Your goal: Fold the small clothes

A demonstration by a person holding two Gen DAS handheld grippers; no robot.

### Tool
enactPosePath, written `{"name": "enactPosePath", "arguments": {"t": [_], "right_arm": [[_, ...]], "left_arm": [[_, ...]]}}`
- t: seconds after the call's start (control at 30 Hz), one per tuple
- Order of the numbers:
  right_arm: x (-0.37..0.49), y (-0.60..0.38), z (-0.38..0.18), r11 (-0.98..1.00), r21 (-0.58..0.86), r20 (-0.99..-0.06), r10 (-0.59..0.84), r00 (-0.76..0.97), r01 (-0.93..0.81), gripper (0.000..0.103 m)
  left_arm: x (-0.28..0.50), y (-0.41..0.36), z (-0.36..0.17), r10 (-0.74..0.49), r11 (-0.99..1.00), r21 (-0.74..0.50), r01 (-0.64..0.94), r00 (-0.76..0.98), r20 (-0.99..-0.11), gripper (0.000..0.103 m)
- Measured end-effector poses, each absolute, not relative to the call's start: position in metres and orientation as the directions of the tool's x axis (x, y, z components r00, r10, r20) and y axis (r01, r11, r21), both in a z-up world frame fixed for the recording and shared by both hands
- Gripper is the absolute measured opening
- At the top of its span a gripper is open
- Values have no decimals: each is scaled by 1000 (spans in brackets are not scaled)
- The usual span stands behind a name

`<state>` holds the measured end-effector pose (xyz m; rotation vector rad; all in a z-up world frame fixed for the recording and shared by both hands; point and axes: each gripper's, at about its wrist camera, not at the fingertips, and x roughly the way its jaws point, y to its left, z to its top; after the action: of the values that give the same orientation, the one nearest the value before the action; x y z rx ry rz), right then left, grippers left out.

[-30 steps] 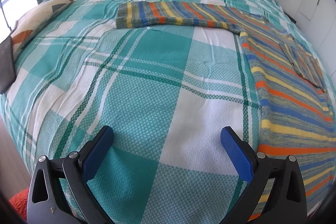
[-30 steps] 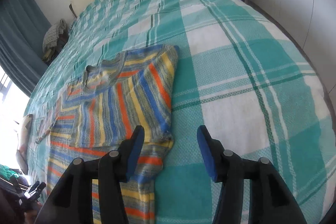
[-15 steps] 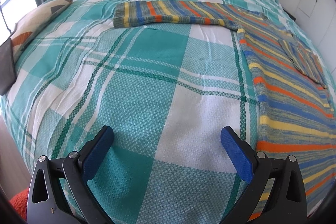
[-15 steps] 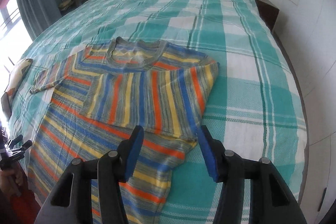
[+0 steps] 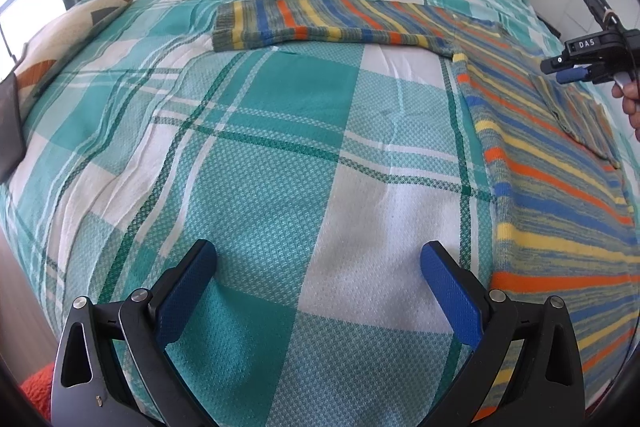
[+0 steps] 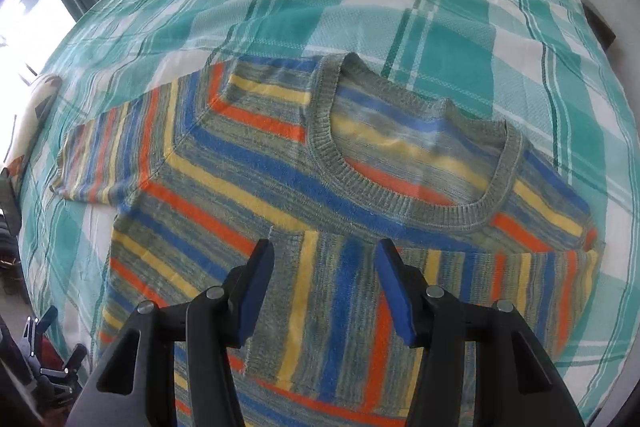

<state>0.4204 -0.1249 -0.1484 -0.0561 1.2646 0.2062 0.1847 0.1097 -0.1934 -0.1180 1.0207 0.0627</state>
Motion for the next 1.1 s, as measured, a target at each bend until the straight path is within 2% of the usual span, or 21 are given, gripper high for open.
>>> {"name": "enactPosePath", "arguments": {"t": [0.07,0.1,0.13,0.17,0.27,0.37,0.4,0.47,0.5,0.67,0.77,0.83,0.93,1.0,1.1], "right_arm": [[427,-124,-157,984,43,-958,91,274,-175,50],[429,-123,-164,985,29,-964,73,256,-173,38],[431,-123,-171,985,32,-970,71,234,-170,14],[432,-122,-175,985,25,-972,64,228,-170,4],[427,-120,-165,986,-19,-951,33,308,-163,4],[419,-121,-144,989,4,-909,65,412,-147,4],[419,-121,-143,988,16,-903,81,422,-154,7],[423,-122,-155,983,89,-920,143,364,-162,32],[423,-124,-160,981,119,-930,164,330,-153,52],[397,-139,-138,963,218,-872,266,410,-160,54],[370,-144,-129,944,238,-857,315,408,-229,54],[360,-140,-138,946,195,-878,287,383,-260,59],[355,-134,-166,959,146,-912,227,343,-244,59],[349,-128,-178,947,193,-909,272,318,-258,61],[333,-120,-160,899,297,-849,403,343,-321,60]], "left_arm": [[187,110,-194,-4,992,-71,-108,520,-854,102],[188,110,-194,-5,991,-72,-109,519,-855,102],[188,110,-194,-5,991,-73,-110,519,-855,102],[188,110,-194,-6,991,-73,-109,518,-855,102],[187,111,-194,-10,992,-75,-104,518,-855,102],[188,111,-195,-8,991,-74,-108,517,-856,102],[189,110,-195,-4,992,-70,-107,516,-856,102],[188,109,-195,3,992,-61,-106,518,-855,102],[188,108,-195,4,993,-60,-106,519,-855,102],[187,110,-194,-3,992,-68,-107,519,-855,102],[188,107,-195,8,992,-58,-110,518,-855,102],[188,106,-196,16,993,-48,-111,519,-854,102],[186,105,-196,22,993,-42,-109,526,-850,102],[184,106,-197,23,994,-38,-105,528,-849,102],[183,106,-197,20,994,-38,-99,527,-850,102]]}}
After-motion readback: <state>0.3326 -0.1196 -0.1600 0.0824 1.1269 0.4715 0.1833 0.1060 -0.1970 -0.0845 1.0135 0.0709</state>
